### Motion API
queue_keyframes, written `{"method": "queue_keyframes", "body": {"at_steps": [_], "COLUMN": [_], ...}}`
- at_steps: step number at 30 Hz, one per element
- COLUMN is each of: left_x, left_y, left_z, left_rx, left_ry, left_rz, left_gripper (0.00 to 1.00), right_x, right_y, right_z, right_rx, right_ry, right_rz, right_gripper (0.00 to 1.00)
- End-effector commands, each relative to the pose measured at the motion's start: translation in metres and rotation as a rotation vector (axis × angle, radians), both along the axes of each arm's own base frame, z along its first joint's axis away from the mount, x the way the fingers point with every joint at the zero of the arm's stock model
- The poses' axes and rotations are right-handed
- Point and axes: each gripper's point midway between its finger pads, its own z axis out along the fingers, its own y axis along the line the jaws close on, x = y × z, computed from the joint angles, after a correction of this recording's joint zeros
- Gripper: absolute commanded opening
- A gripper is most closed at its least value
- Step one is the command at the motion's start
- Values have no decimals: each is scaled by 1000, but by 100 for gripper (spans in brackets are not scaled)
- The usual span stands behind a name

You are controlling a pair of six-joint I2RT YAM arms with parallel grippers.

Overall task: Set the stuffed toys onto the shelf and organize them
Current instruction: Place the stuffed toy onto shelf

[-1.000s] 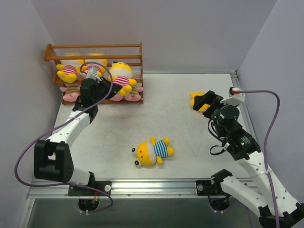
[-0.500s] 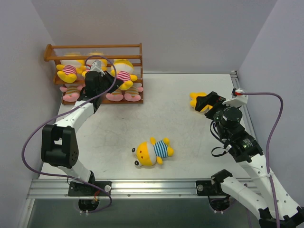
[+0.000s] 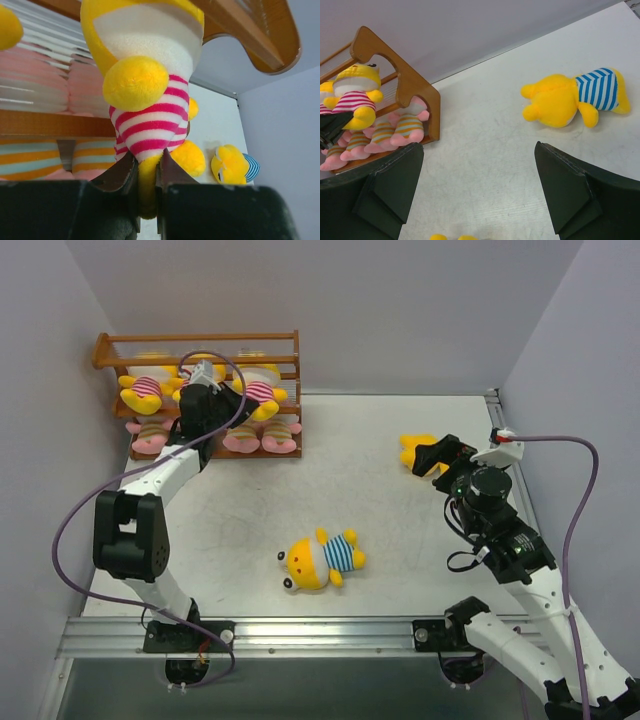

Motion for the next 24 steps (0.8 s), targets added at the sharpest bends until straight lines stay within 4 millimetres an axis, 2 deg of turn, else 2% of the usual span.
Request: {"method": "queue_keyframes", "body": {"at_steps": [1, 6, 16, 20, 21, 24], "left_x": [18, 25, 40, 40, 40, 39], "left_y": [0, 1, 4, 2, 3, 5], "left_z": [53, 53, 30, 26, 25, 25], "left_rx": [-28, -24, -13, -10, -6, 10], "left_ry": [-162, -164, -119, -112, -110, -115], "left_rz": [-5, -5, -3, -10, -9, 0], "left_gripper": [9, 10, 15, 21, 29, 36], "right_x": [1, 1, -1, -2, -2, -2], "right_y": [-4, -3, -4, -5, -5, -5], "right_z": [9, 9, 4, 4, 4, 4], "right_rx": [3, 5, 0, 3, 2, 3], "right_ry": [-27, -28, -17, -16, -17, -17], "right_rz": [-14, -11, -13, -13, -13, -10], "right_gripper": [99, 99, 99, 99, 99, 99]}}
